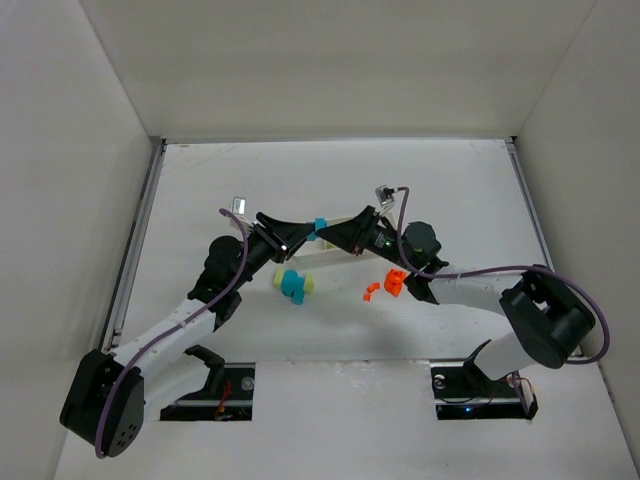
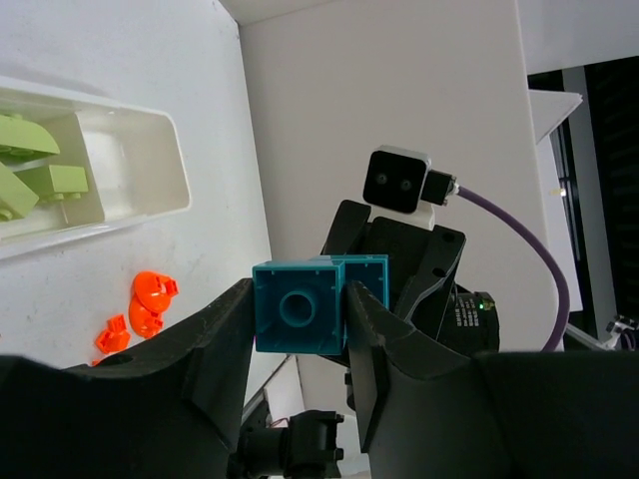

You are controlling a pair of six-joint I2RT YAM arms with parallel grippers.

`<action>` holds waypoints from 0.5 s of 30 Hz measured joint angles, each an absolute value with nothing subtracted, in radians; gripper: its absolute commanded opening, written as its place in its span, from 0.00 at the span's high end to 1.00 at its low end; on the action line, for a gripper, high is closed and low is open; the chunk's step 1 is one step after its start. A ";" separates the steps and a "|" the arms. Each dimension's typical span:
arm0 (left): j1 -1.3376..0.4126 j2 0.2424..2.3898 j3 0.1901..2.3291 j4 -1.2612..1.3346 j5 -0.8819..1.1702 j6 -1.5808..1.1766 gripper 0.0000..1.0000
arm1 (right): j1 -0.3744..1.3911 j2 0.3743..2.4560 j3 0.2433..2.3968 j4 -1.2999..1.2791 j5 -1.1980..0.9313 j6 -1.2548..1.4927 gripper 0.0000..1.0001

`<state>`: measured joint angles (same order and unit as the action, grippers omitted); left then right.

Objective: Sort the legos into containers by color

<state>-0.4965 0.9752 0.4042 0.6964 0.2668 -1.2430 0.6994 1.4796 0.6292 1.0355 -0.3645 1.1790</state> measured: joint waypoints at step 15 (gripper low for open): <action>-0.456 0.926 0.373 0.709 0.277 -1.251 0.81 | 0.620 1.460 0.574 1.066 -0.384 1.190 0.59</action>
<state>-0.4564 0.9260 0.3733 0.7086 0.2768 -1.2510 0.6197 1.4601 0.5739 1.0664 -0.3843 1.1904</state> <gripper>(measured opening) 0.341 0.447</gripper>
